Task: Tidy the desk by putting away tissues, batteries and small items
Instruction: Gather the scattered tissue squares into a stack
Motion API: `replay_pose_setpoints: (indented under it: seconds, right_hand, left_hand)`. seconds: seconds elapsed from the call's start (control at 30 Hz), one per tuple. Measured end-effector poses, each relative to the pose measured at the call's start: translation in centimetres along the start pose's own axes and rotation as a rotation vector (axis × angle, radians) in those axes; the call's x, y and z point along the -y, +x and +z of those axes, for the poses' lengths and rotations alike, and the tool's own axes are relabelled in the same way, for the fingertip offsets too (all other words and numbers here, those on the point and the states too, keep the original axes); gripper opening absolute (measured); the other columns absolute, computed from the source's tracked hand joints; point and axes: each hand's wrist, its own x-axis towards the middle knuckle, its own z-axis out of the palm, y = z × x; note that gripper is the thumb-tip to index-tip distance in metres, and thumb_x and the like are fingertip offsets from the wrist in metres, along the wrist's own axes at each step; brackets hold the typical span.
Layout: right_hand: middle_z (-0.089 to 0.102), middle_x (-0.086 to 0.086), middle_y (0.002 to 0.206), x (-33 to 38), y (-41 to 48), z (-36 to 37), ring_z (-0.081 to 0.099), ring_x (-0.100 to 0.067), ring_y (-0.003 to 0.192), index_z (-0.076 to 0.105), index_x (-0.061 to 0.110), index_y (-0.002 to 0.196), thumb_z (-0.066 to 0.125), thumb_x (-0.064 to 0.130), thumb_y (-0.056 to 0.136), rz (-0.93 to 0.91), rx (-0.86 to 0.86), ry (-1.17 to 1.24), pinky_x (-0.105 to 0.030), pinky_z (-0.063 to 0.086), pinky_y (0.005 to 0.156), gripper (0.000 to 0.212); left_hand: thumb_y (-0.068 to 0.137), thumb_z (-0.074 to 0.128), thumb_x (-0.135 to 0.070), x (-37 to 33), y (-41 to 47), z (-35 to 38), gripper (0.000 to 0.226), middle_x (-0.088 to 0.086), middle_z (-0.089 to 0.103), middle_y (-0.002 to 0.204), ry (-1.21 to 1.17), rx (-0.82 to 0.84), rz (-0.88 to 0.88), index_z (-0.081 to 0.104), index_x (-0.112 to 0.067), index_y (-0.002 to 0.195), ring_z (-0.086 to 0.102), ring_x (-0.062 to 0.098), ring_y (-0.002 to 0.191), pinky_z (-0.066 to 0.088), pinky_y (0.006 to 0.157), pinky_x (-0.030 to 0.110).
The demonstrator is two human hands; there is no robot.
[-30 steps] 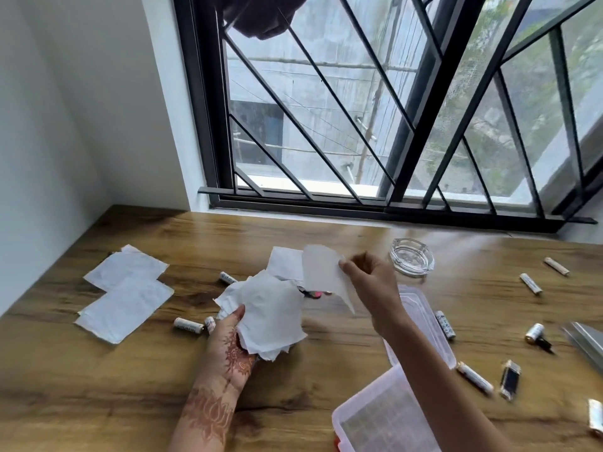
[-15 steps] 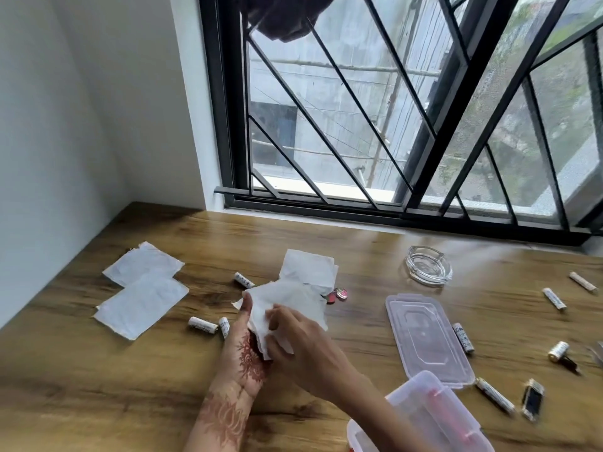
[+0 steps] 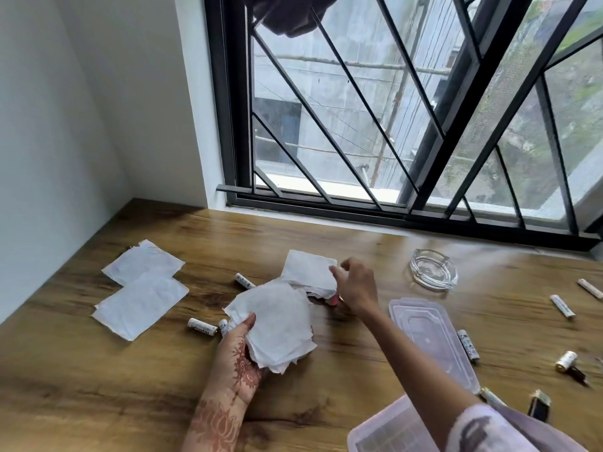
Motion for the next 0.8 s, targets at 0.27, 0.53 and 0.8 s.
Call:
replay_pose_setpoints:
  seconds: [0.27,0.53,0.8]
  right_hand:
    - [0.057,-0.013,0.108,-0.4,2.4,1.7,0.049,-0.029,0.106,0.062,0.007,0.099,0.06,0.032,0.085,0.11,0.031,-0.189,-0.037,0.04,0.088,0.029]
    - [0.065,-0.01,0.084,0.8,1.8,0.5,0.056,-0.019,0.077,0.064,0.007,0.085,0.063,0.012,0.083,0.247,0.0,0.413,-0.026,0.044,0.064,0.006]
    - [0.052,0.006,0.063,4.9,-2.9,-2.1,0.048,-0.002,0.055,0.051,0.017,0.078,0.061,0.008,0.085,-0.164,-0.066,0.511,-0.012,0.036,0.05,0.015]
  left_hand:
    - [0.097,0.042,-0.017,-0.5,0.0,0.5,0.025,0.009,0.066,0.05,0.072,-0.024,0.036,0.051,-0.006,0.077,0.058,0.016,0.032,0.038,0.023,0.022]
    - [0.096,0.041,-0.016,-0.3,0.4,-0.4,0.021,0.008,0.071,0.059,-0.041,0.102,0.035,0.059,-0.009,0.086,0.068,0.021,0.05,0.052,0.037,0.031]
    - [0.096,0.041,-0.017,-0.1,0.6,-0.7,0.021,0.01,0.072,0.061,-0.058,0.102,0.041,0.058,-0.006,0.09,0.068,0.022,0.051,0.051,0.036,0.031]
